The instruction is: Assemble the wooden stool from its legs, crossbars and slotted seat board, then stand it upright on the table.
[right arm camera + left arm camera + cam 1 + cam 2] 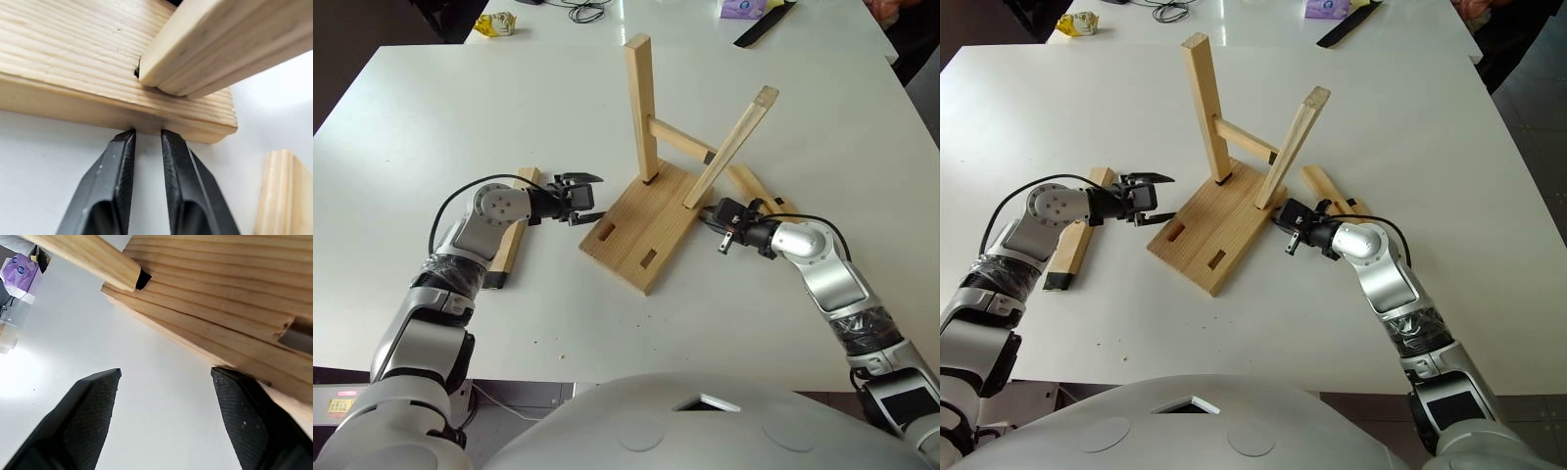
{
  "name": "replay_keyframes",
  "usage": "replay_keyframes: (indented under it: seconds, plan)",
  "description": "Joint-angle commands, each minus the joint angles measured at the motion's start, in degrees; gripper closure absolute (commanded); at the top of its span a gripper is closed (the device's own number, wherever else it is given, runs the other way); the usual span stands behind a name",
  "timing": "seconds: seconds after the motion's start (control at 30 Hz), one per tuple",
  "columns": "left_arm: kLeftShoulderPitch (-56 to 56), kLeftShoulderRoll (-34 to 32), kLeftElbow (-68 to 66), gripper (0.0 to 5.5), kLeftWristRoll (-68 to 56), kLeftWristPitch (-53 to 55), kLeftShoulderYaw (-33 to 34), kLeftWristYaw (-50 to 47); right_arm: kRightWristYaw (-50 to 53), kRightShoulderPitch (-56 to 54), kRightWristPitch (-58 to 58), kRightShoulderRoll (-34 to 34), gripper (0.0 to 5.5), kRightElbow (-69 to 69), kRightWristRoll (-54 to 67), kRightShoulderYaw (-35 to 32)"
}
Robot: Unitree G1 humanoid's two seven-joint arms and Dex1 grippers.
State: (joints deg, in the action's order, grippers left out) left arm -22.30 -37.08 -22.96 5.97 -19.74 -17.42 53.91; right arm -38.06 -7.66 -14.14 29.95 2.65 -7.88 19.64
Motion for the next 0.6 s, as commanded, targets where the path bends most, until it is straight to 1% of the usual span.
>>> replay_keyframes:
  seconds: [0.03, 0.37, 0.6]
  plan:
    - [3.59, -1.04, 8.03, 2.08, -3.39, 4.72, 1.82, 2.05, -0.38, 0.71, -1.31, -1.0, 4.55, 0.63, -1.5, 2.13]
    - [12.91, -0.65, 25.02, 2.08, -6.49, 15.64, 3.05, 1.53, -2.11, 0.43, -0.34, 0.89, 4.55, 0.41, -2.31, 1.49]
    - [12.71, -0.95, 25.98, 2.08, -5.78, 18.16, 4.29, 0.02, -2.81, 2.08, -0.7, 0.98, 4.55, 2.5, -2.64, 2.49]
